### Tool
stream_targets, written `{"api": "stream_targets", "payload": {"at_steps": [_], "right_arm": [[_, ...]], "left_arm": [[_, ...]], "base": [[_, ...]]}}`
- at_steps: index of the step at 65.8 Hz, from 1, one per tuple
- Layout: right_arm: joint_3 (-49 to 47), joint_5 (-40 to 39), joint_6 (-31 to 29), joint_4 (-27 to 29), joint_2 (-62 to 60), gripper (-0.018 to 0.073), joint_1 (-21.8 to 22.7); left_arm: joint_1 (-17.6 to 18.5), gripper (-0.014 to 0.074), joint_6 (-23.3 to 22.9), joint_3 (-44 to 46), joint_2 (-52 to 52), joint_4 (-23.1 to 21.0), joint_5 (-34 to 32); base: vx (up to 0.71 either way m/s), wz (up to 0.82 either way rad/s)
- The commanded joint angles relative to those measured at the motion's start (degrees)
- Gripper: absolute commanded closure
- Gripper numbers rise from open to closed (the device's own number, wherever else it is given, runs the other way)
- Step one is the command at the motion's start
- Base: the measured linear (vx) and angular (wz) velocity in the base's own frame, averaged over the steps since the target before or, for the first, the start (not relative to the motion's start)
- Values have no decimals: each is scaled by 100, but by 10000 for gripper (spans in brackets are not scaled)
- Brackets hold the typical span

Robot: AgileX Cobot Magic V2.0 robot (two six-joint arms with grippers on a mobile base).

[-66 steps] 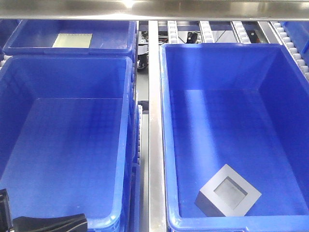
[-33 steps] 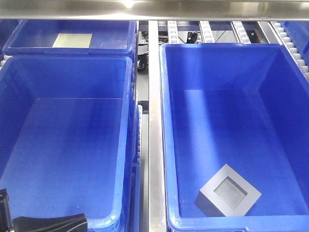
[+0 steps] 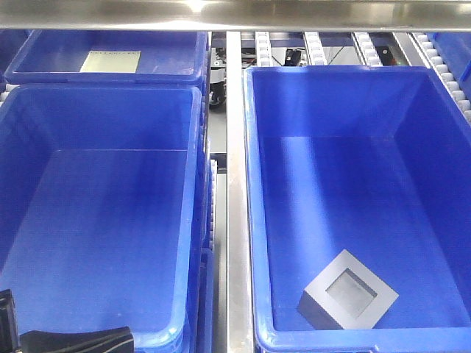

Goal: Sort gray base to blue bin

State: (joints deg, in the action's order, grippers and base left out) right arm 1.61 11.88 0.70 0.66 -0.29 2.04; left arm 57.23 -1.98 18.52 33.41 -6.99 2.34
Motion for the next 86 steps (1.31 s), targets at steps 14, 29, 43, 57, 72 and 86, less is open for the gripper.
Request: {"api": "stream_targets", "payload": {"at_steps": [14, 29, 43, 57, 72, 86], "right_arm": [[10, -328, -70, -26, 103, 564, -4], [10, -328, -70, -26, 103, 564, -4], [10, -328, -70, -26, 103, 564, -4], [10, -328, -70, -26, 103, 564, -4], [10, -328, -70, -26, 103, 564, -4], [10, -328, -70, -26, 103, 564, -4]], "left_arm": [[19, 603, 70, 155, -10, -80, -454], [19, 603, 76, 76, -363, -38, -485], [-305, 603, 153, -732, -1448, 99, -805], [-1777, 603, 153, -1221, -2459, 93, -729], [-3835, 603, 153, -1311, -3402, 88, -296], [-5467, 603, 153, -1311, -3492, 93, -161]], "base": [[0, 0], [0, 0], [0, 0], [0, 0], [0, 0], [0, 0]]}}
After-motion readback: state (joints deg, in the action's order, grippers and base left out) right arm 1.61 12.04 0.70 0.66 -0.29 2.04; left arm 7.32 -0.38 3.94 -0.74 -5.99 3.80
